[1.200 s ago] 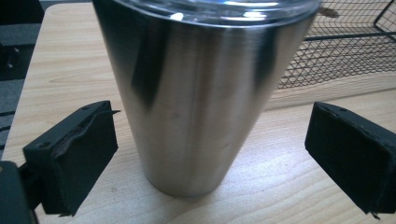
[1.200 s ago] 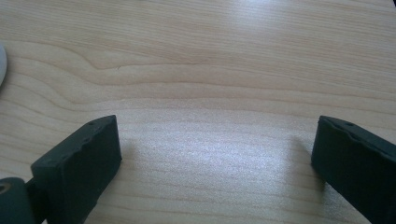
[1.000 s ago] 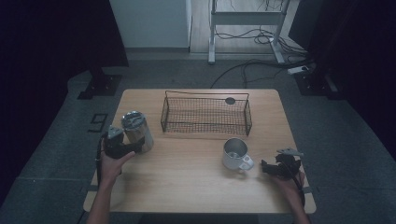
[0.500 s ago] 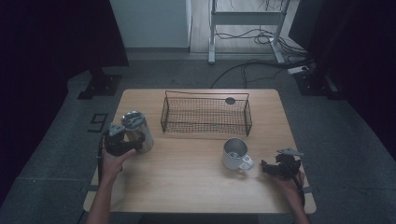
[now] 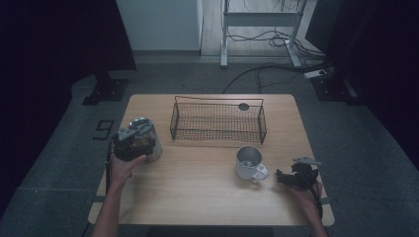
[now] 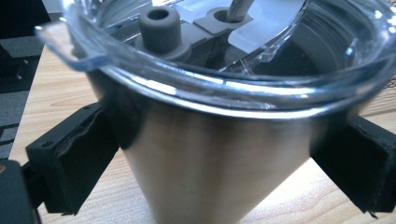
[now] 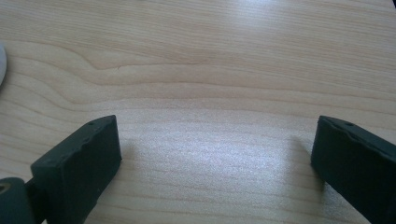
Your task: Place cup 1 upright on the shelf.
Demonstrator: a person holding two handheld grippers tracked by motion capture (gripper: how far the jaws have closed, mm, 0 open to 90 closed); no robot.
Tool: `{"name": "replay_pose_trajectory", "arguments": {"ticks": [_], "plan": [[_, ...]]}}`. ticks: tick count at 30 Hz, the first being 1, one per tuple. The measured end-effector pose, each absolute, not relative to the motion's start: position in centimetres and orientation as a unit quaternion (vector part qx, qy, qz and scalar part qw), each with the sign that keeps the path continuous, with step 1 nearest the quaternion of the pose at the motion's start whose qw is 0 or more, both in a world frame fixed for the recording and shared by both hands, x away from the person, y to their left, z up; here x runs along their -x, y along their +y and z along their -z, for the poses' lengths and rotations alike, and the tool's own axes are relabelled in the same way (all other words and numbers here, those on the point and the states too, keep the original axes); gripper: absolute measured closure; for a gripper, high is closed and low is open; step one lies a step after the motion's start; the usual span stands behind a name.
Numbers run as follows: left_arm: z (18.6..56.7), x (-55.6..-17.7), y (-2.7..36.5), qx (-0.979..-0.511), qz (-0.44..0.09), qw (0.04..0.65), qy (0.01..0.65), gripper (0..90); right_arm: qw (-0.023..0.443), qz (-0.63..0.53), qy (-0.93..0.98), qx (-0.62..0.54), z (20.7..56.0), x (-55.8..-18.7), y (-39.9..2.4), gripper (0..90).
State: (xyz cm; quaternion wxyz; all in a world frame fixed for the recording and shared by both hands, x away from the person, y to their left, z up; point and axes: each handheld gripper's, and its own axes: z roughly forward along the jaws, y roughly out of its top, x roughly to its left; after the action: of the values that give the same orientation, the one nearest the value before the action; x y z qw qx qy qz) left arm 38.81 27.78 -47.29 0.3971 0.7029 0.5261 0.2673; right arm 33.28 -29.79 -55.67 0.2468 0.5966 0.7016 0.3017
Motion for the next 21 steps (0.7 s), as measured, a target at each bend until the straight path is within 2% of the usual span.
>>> {"name": "replay_pose_trajectory", "arguments": {"ticks": [21], "plan": [[47.5, -40.5, 26.8, -0.700, -0.289, 0.384, 0.529, 3.6, 0.247, -0.301, 0.701, -0.597, 55.7, -33.3, -29.8, 1.4]]}}
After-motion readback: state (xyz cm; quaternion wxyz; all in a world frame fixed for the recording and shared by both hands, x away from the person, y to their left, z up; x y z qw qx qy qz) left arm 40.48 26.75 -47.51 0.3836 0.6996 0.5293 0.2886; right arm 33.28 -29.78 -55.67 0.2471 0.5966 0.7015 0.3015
